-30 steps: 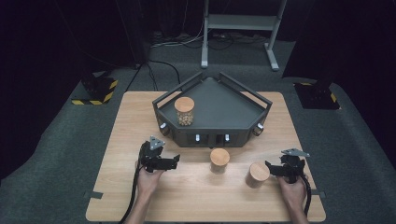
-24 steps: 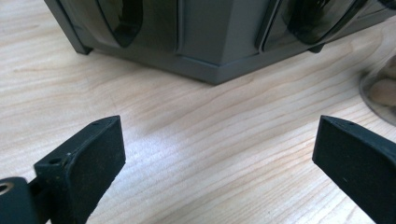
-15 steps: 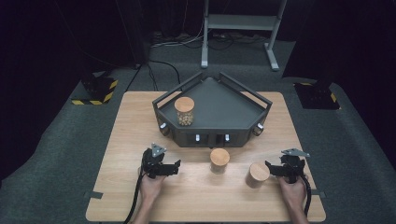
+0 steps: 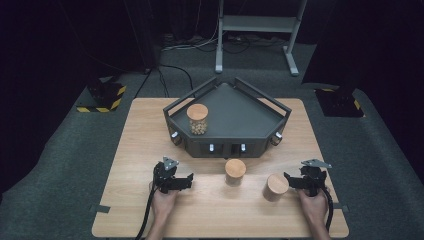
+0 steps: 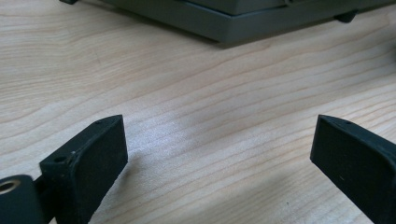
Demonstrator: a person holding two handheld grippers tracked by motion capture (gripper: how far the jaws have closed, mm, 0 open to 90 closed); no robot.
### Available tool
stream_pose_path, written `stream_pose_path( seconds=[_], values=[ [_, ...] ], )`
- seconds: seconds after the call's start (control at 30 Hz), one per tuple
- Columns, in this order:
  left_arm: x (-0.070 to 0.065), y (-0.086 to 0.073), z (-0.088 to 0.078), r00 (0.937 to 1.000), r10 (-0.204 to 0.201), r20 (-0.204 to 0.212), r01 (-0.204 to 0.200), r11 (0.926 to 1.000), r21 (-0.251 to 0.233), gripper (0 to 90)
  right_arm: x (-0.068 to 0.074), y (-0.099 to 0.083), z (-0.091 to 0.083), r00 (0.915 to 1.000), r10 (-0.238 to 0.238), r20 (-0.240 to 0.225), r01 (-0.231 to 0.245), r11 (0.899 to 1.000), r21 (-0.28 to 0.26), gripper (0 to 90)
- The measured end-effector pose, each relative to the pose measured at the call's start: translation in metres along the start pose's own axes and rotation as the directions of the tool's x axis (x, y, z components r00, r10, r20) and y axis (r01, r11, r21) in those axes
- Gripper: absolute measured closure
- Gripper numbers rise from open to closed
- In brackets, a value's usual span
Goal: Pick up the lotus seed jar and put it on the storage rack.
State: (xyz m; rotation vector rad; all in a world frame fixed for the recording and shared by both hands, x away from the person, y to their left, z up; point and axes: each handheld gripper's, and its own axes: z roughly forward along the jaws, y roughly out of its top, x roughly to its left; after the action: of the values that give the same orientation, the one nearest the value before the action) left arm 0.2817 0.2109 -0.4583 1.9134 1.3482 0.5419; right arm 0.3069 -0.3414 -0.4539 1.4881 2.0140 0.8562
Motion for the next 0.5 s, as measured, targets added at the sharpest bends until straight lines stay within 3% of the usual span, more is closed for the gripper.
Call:
stream_pose_path(
  seconds=[0.2, 0.5],
  values=[
    [-0.008, 0.002, 0.004, 0.9989, 0.036, -0.030, -0.035, 0.9990, 0.028, 4.4, 0.000, 0.000, 0.000, 1.0000, 0.000, 0.000, 0.000, 1.000, 0.000, 0.3],
    [-0.012, 0.003, 0.005, 0.9976, 0.054, -0.044, -0.052, 0.9979, 0.039, 4.4, 0.000, 0.000, 0.000, 1.0000, 0.001, 0.000, -0.001, 1.000, 0.000, 0.3]
  ],
)
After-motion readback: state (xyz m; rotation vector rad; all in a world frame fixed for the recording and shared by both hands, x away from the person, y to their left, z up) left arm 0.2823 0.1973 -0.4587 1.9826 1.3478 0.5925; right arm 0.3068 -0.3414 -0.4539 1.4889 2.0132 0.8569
